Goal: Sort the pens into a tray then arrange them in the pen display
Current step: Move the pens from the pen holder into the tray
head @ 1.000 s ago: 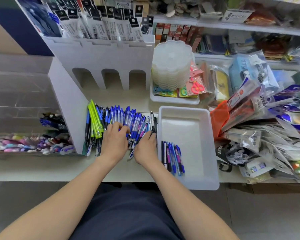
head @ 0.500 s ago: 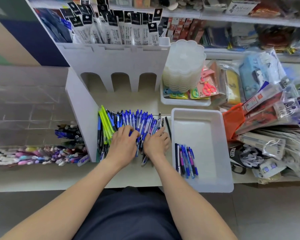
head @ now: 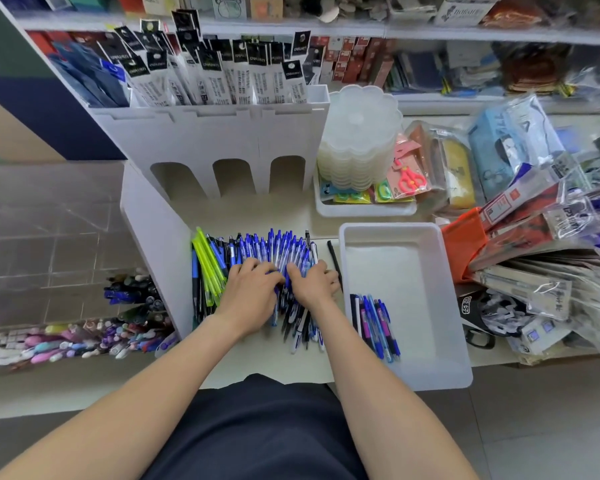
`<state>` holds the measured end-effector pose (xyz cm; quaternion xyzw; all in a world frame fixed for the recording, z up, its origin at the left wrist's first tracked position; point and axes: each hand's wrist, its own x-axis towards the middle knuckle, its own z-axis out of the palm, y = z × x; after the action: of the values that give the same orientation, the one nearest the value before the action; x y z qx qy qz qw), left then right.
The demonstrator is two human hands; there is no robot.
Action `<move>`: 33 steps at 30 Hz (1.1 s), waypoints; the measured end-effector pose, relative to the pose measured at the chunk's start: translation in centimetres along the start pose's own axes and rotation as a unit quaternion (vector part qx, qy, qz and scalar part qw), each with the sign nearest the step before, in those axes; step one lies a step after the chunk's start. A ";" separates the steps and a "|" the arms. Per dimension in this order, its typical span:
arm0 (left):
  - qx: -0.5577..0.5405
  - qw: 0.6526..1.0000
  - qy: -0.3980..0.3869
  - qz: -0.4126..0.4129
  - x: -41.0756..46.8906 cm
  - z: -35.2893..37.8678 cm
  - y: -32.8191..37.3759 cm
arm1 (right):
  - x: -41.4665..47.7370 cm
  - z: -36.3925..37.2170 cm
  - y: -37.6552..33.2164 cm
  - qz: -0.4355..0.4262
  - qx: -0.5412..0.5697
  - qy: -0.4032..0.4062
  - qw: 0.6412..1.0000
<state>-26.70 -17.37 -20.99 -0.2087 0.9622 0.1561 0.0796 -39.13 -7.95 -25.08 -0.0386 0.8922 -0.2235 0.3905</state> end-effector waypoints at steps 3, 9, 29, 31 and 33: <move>-0.046 0.999 0.011 -0.026 0.3 -0.4 -0.1 | 0.5 -0.5 0.0 -0.012 0.008 -0.013 1.000; -0.075 0.997 0.012 -0.032 0.0 -0.5 -0.1 | 1.4 -0.5 -0.5 -0.024 0.019 -0.010 0.999; -0.107 0.992 0.008 -0.067 -0.4 -0.7 0.8 | -4.2 -3.1 2.3 -0.190 0.252 0.015 0.949; -0.116 0.990 0.015 -0.073 -0.6 -0.6 1.0 | -4.6 -3.6 2.3 -0.198 0.278 0.023 0.940; -0.121 0.990 0.022 -0.073 -0.9 -0.5 1.2 | -4.9 -4.0 2.2 -0.199 0.298 0.032 0.933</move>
<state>-26.41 -16.18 -20.01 -0.2902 0.9198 0.2605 0.0436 -38.33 -3.34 -20.33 -0.0897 0.7705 -0.5534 0.3033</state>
